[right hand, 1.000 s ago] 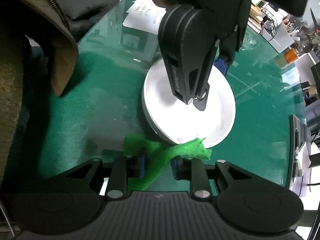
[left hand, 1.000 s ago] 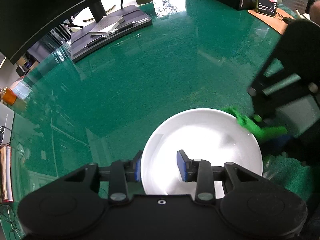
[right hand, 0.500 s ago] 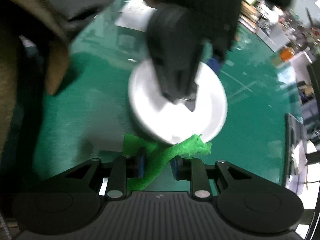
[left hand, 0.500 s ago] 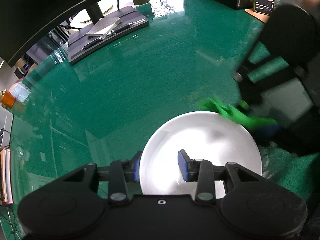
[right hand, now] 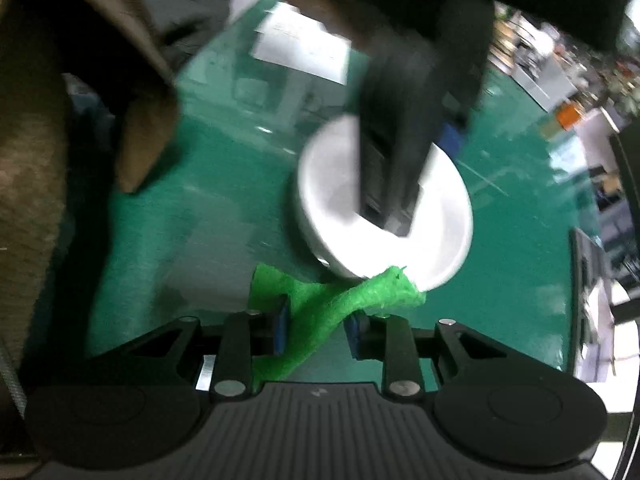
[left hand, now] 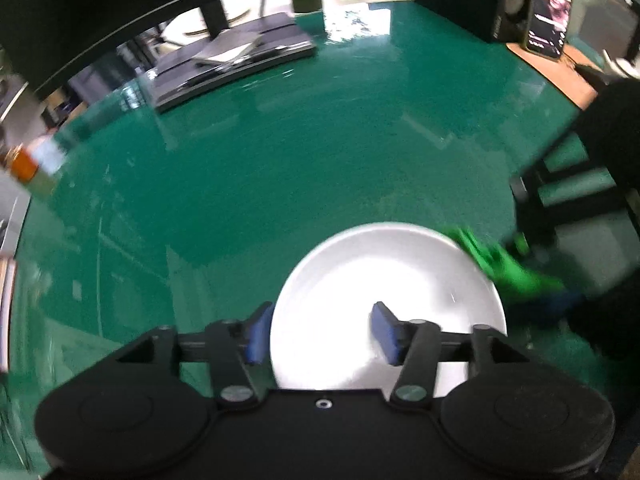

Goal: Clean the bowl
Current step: 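Wipe the cloth along the bowl's rim with the right gripper while the left holds the bowl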

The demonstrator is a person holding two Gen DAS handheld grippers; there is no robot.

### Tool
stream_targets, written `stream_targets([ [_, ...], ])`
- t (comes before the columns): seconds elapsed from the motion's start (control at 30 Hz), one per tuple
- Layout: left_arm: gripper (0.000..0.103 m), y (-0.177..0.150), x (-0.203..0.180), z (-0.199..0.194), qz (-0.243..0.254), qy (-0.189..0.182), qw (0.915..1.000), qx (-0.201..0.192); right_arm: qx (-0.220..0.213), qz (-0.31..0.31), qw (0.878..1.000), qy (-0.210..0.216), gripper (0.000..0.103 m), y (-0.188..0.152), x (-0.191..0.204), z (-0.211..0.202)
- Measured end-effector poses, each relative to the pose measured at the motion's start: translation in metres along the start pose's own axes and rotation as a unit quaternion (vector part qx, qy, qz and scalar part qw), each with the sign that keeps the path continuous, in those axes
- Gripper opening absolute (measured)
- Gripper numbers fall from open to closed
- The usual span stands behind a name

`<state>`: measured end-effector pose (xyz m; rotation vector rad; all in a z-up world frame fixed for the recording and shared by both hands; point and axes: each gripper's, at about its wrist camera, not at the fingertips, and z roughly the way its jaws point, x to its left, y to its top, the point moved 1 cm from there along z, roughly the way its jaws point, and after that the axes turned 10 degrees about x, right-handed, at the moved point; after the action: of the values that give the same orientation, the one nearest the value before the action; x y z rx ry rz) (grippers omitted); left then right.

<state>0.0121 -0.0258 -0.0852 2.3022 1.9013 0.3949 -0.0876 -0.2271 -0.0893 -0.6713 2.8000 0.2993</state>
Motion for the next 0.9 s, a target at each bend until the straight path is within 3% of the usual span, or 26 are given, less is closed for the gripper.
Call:
stream_targets([
  [0.07, 0.066, -0.009, 0.002, -0.001, -0.017, 0.007, 0.9998, 0.004, 0.001, 0.006, 1.000, -0.006, 0.029, -0.001, -0.001, 0.000],
  [0.13, 0.053, -0.014, 0.006, 0.000, -0.043, 0.001, 0.9990, 0.016, 0.002, 0.011, 1.000, -0.012, 0.029, -0.002, -0.002, 0.001],
  [0.2, 0.030, -0.014, 0.011, 0.001, -0.065, -0.017, 0.9975, 0.023, 0.002, 0.017, 1.000, -0.018, 0.030, -0.003, -0.004, 0.001],
  [0.23, 0.027, -0.013, 0.011, 0.000, -0.065, -0.016, 0.9974, 0.024, 0.003, 0.020, 1.000, -0.021, 0.030, -0.003, -0.004, 0.001],
  [0.37, 0.026, -0.012, 0.011, -0.001, -0.056, -0.013, 0.9981, 0.022, 0.004, 0.030, 0.999, -0.033, 0.030, -0.005, -0.007, 0.002],
  [0.63, 0.028, -0.005, 0.007, 0.002, -0.035, 0.001, 0.9992, 0.020, -0.003, 0.006, 1.000, -0.012, 0.030, 0.011, -0.002, 0.008],
  [0.9, 0.028, -0.005, 0.005, 0.003, -0.032, 0.007, 0.9993, 0.017, 0.006, 0.039, 0.999, -0.026, 0.030, 0.010, -0.015, 0.007],
])
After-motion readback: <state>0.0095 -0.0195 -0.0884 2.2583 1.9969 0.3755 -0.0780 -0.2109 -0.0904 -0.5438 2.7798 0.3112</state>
